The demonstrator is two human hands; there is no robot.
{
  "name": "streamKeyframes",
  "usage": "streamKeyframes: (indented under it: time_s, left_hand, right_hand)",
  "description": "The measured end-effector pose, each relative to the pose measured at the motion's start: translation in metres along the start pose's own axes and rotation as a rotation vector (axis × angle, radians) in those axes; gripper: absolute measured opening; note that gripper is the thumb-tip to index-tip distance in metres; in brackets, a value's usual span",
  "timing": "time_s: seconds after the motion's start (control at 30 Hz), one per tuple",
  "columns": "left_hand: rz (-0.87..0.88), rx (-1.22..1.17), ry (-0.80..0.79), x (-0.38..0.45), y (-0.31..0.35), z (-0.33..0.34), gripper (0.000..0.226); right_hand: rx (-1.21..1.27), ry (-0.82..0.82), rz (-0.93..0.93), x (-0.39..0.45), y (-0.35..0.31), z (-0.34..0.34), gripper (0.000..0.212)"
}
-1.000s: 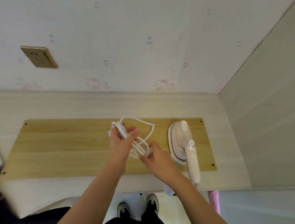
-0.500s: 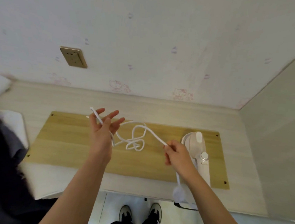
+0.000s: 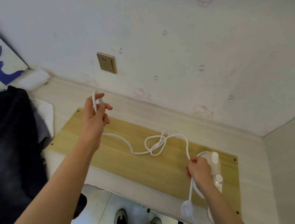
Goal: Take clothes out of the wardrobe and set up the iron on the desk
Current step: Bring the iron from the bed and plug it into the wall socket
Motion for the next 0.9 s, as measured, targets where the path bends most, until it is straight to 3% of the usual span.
streamKeyframes:
  time_s: [0.13,0.23,0.37,0.47,0.7,0.77,0.9]
  left_hand:
    - [-0.025,-0.024,-0.028,0.010,0.010,-0.008,0.023]
    - [-0.037,-0.014,-0.073,0.018,0.014,-0.016,0.034]
    - [0.005,0.025,-0.160,0.032,0.018,-0.027,0.032]
    - [0.026,0.050,-0.229,0.045,0.019,-0.034,0.026]
    - [0.132,0.146,-0.436,0.068,0.020,-0.044,0.021]
    - [0.163,0.193,-0.496,0.070,0.021,-0.047,0.021]
    - [0.205,0.272,-0.634,0.067,0.015,-0.053,0.019]
  right_hand:
    - [-0.131,-0.063,-0.037,0.006,-0.005,0.014,0.018]
    - [-0.264,-0.098,-0.065,0.005,-0.019,0.022,0.020]
    - [-0.340,-0.033,-0.149,-0.001,-0.062,0.026,0.027]
    - [-0.218,-0.013,-0.249,-0.012,-0.113,0.039,0.035]
    - [0.159,-0.016,-0.500,-0.066,-0.258,0.081,0.024]
    - [0.328,-0.115,-0.398,-0.072,-0.282,0.097,0.024]
    - [0.712,-0.496,0.029,-0.084,-0.307,0.133,0.037]
Point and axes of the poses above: each hand's wrist, its own x-axis towards the middle knuckle, its own z-axis out of the palm, y = z × x, the point moved 6 cm from there along x, towards the middle knuckle, and after that the axes turned 10 degrees about y, right-handed, at the moved point
